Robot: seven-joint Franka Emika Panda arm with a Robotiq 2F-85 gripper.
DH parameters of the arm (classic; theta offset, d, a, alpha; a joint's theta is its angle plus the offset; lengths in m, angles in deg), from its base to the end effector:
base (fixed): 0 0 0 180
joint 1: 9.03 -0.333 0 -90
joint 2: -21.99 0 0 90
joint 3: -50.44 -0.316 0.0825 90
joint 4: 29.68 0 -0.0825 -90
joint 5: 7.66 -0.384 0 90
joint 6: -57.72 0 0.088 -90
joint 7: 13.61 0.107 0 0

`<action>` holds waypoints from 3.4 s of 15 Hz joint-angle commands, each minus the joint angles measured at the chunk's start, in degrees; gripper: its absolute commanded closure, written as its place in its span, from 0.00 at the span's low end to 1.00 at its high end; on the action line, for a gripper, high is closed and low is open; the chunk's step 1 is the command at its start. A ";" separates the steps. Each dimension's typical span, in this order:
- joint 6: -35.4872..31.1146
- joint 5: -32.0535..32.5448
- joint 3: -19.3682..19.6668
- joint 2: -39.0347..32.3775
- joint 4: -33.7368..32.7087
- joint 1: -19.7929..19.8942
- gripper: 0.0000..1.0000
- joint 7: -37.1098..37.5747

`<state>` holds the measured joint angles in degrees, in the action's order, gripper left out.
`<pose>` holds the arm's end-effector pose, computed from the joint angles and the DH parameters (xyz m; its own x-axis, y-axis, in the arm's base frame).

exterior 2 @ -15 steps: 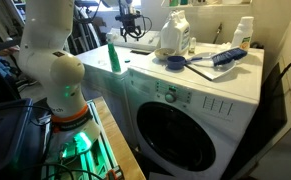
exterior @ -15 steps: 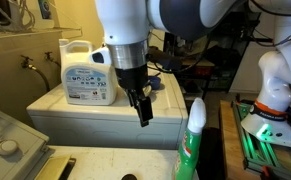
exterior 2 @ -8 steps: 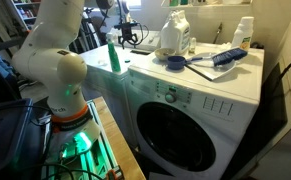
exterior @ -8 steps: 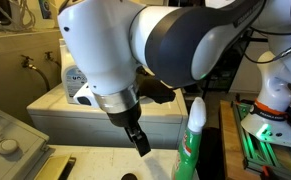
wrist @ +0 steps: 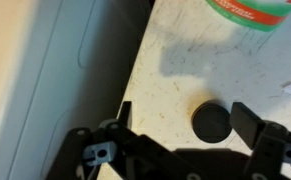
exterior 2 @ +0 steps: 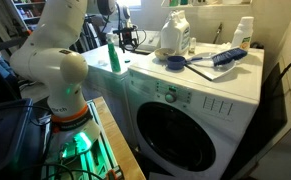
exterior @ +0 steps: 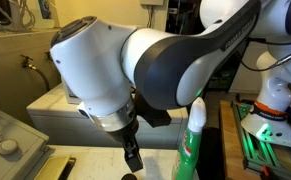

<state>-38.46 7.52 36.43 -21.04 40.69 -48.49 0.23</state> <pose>0.4787 0.5318 0.3125 0.7416 0.6226 -0.2496 0.6642 -0.7338 0.1429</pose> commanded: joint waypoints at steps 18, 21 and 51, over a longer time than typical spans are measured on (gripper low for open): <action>-1.39 -4.34 -0.15 -14.14 -13.63 -3.90 0.00 -4.24; -0.89 -2.25 0.88 -14.93 -14.63 -4.86 0.00 -3.85; 14.25 11.59 8.63 8.93 -8.57 -6.02 0.70 3.33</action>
<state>-24.22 19.12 45.06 -12.13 32.12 -54.51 3.57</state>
